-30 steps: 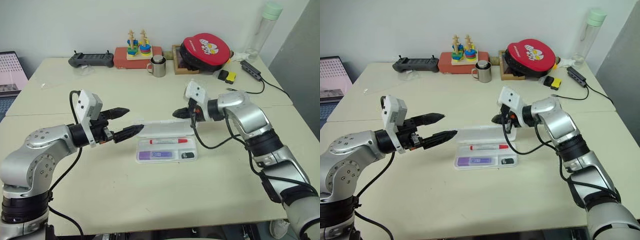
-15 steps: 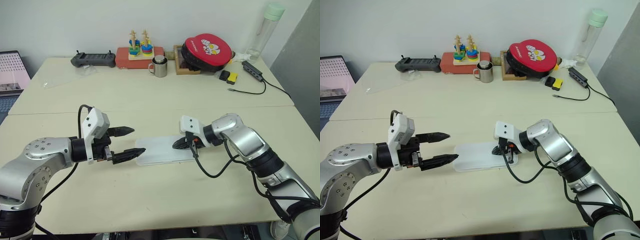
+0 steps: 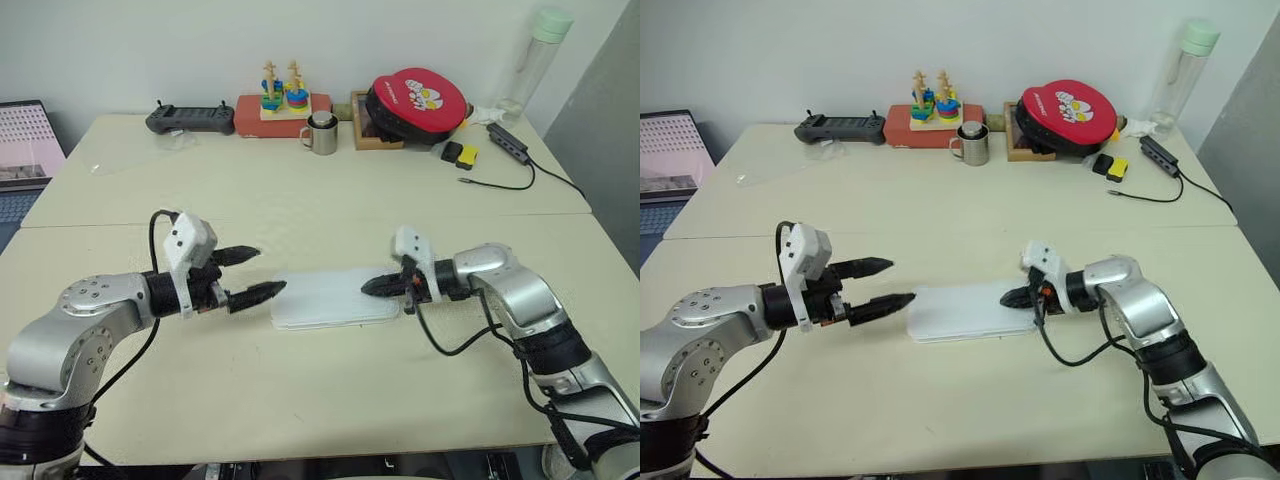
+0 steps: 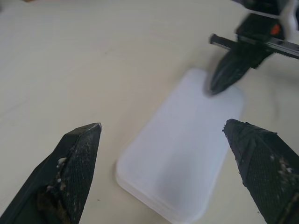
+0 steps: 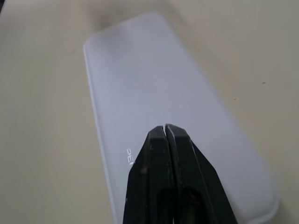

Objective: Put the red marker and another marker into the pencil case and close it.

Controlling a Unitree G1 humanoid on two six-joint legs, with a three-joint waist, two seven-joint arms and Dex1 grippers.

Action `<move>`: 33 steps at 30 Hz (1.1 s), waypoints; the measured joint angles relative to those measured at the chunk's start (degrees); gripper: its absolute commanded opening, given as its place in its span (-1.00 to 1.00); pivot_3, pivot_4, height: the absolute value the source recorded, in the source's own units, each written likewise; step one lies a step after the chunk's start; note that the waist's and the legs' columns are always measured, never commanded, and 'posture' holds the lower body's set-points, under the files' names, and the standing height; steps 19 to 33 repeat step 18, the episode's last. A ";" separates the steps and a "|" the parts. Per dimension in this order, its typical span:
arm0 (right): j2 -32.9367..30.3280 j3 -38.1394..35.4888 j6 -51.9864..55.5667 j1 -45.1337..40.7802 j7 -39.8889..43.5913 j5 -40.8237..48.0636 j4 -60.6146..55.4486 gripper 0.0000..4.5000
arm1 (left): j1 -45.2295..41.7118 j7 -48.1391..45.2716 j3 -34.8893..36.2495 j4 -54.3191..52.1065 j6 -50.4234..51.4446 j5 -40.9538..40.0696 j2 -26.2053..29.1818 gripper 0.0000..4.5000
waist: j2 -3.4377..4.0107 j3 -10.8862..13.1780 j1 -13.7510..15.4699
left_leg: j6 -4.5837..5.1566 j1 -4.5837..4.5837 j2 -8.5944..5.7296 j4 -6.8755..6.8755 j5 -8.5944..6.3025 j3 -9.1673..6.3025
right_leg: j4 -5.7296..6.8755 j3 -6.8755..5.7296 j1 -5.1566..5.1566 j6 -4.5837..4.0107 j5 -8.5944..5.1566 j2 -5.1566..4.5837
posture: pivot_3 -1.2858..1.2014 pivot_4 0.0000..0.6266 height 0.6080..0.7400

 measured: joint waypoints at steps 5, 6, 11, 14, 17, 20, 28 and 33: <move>-2.88 -5.01 1.67 1.65 -5.23 0.24 0.31 -0.21 | -1.38 4.19 -0.11 7.69 -3.57 5.86 -0.39 1.00 | -0.01 -0.01 -0.02 | 0.00 0.00 -0.02 -0.02 0.00 0.03 | -0.03 -0.02 -0.01 0.00 0.00 -0.01 | 0.03 -0.52 1.00; -2.84 -5.41 1.94 1.76 -6.22 0.21 0.81 -0.11 | -1.58 4.65 -0.23 8.56 -4.27 6.55 -0.80 1.00 | 0.00 0.00 0.00 | 0.00 0.01 -0.04 -0.03 0.00 0.04 | 0.00 -0.02 -0.01 0.00 0.00 -0.02 | 0.03 -0.52 1.00; -3.63 -11.09 1.88 4.39 -14.08 -0.76 3.72 0.41 | -1.66 7.37 -0.41 14.40 -7.86 10.66 -3.25 1.00 | -0.01 0.00 0.05 | 0.00 -0.01 -0.03 -0.02 0.00 0.08 | 0.00 -0.03 -0.05 0.00 0.00 -0.02 | 0.03 -0.52 1.00; -3.35 -13.21 1.95 5.99 -16.73 -0.44 3.85 0.75 | -1.46 7.38 -0.42 14.91 -8.95 11.43 -3.69 1.00 | -0.01 0.00 -0.03 | 0.00 -0.01 -0.01 -0.03 0.00 0.10 | 0.00 0.00 -0.07 0.00 0.00 -0.02 | 0.03 -0.52 1.00; -3.30 -14.39 2.17 7.60 -18.55 -0.20 3.25 0.97 | -1.03 7.03 -0.42 14.94 -9.30 11.86 -3.74 1.00 | -0.01 0.00 -0.05 | 0.00 -0.01 -0.01 -0.03 0.00 0.11 | 0.00 0.02 -0.06 0.00 0.00 -0.02 | 0.03 -0.52 1.00; -3.10 -14.66 2.32 8.11 -18.97 0.18 2.80 0.97 | -0.72 6.98 -0.42 14.94 -9.84 12.03 -3.74 1.00 | -0.01 0.00 -0.05 | 0.00 -0.01 -0.01 -0.03 0.00 0.11 | 0.00 0.03 -0.06 0.00 0.00 -0.02 | 0.03 -0.52 1.00; -3.10 -14.66 2.32 8.11 -18.97 0.18 2.80 0.97 | -0.72 6.98 -0.42 14.94 -9.84 12.03 -3.74 1.00 | -0.01 0.00 -0.05 | 0.00 -0.01 -0.01 -0.03 0.00 0.11 | 0.00 0.03 -0.06 0.00 0.00 -0.02 | 0.03 -0.52 1.00; -3.10 -14.66 2.32 8.11 -18.97 0.18 2.80 0.97 | -0.72 6.98 -0.42 14.94 -9.84 12.03 -3.74 1.00 | -0.01 0.00 -0.05 | 0.00 -0.01 -0.01 -0.03 0.00 0.11 | 0.00 0.03 -0.06 0.00 0.00 -0.02 | 0.03 -0.52 1.00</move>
